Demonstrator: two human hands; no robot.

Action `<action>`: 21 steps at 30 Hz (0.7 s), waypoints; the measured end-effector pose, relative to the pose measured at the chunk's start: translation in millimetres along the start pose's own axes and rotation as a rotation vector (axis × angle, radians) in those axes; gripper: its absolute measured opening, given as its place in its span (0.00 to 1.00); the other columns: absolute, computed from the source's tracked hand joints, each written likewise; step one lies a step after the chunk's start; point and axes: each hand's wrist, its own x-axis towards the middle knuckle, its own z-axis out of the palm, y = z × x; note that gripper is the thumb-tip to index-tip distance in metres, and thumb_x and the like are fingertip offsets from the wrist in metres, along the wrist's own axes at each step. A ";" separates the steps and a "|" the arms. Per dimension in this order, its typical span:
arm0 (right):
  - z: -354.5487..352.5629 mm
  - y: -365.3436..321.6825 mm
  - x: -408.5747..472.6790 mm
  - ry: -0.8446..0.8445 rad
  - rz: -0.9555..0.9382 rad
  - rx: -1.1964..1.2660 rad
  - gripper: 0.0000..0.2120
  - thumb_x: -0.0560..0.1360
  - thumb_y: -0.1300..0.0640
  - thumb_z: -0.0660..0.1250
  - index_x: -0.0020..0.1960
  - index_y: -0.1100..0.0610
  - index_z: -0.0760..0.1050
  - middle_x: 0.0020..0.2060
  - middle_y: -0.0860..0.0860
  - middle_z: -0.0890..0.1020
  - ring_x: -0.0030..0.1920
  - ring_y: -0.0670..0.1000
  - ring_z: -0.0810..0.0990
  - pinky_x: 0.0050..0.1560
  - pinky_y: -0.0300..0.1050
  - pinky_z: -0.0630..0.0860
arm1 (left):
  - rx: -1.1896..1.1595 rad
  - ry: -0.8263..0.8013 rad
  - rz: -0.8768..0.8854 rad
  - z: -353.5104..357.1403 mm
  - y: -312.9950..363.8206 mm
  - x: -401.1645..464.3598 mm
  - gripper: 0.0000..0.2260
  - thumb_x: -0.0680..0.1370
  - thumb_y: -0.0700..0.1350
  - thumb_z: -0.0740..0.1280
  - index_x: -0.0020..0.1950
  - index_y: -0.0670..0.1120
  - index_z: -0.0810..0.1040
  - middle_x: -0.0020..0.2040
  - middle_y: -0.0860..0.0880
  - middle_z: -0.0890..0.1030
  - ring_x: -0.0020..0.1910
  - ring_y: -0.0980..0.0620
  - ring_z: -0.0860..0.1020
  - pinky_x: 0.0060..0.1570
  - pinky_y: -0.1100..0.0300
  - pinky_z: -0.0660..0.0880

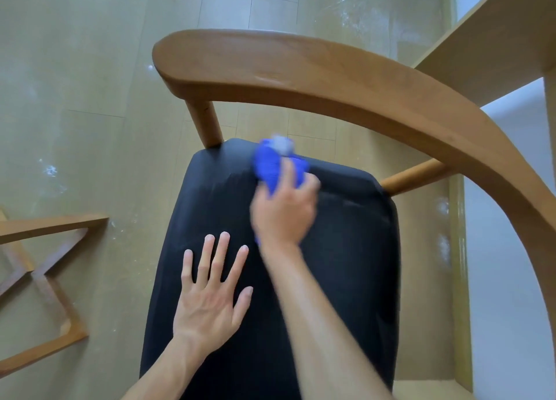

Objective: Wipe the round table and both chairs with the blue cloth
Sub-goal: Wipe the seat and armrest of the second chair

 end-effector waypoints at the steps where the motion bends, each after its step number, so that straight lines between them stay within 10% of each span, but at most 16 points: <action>1: 12.7 -31.3 -16.8 -0.057 -0.169 -0.019 0.22 0.69 0.53 0.68 0.63 0.50 0.74 0.53 0.58 0.75 0.42 0.59 0.75 0.39 0.49 0.71 | 0.001 -0.002 0.026 -2.9 -0.6 0.4 0.26 0.79 0.55 0.48 0.75 0.46 0.62 0.74 0.38 0.64 0.74 0.36 0.57 0.72 0.36 0.49; 4: 35.8 -84.6 -60.0 -0.340 -0.746 -0.241 0.18 0.65 0.51 0.67 0.54 0.42 0.75 0.47 0.50 0.76 0.36 0.51 0.71 0.35 0.44 0.61 | 0.003 0.074 0.104 -9.1 -4.4 3.0 0.26 0.77 0.54 0.51 0.73 0.46 0.62 0.78 0.43 0.56 0.76 0.40 0.50 0.71 0.43 0.44; 7: 37.2 -78.6 -47.2 -0.350 -0.884 -0.357 0.18 0.67 0.52 0.65 0.56 0.42 0.73 0.50 0.49 0.75 0.38 0.52 0.68 0.37 0.44 0.60 | -0.013 0.000 0.053 -9.5 -4.5 4.6 0.29 0.75 0.57 0.52 0.73 0.45 0.65 0.76 0.41 0.62 0.76 0.40 0.53 0.73 0.43 0.44; 17: -32.7 52.7 40.6 -0.224 -0.564 -0.132 0.24 0.66 0.61 0.70 0.61 0.53 0.79 0.56 0.61 0.78 0.45 0.64 0.77 0.44 0.55 0.77 | -0.093 -0.008 -0.016 3.7 -3.6 -0.7 0.30 0.77 0.60 0.54 0.77 0.52 0.58 0.78 0.42 0.54 0.77 0.42 0.53 0.73 0.39 0.51; 21: -71.5 143.4 56.4 -0.064 -0.164 -0.128 0.23 0.69 0.62 0.71 0.64 0.52 0.77 0.58 0.60 0.76 0.53 0.66 0.77 0.51 0.56 0.76 | -0.094 -0.012 -0.028 5.3 -2.7 -2.1 0.28 0.80 0.61 0.47 0.78 0.52 0.58 0.79 0.42 0.54 0.77 0.42 0.53 0.73 0.38 0.51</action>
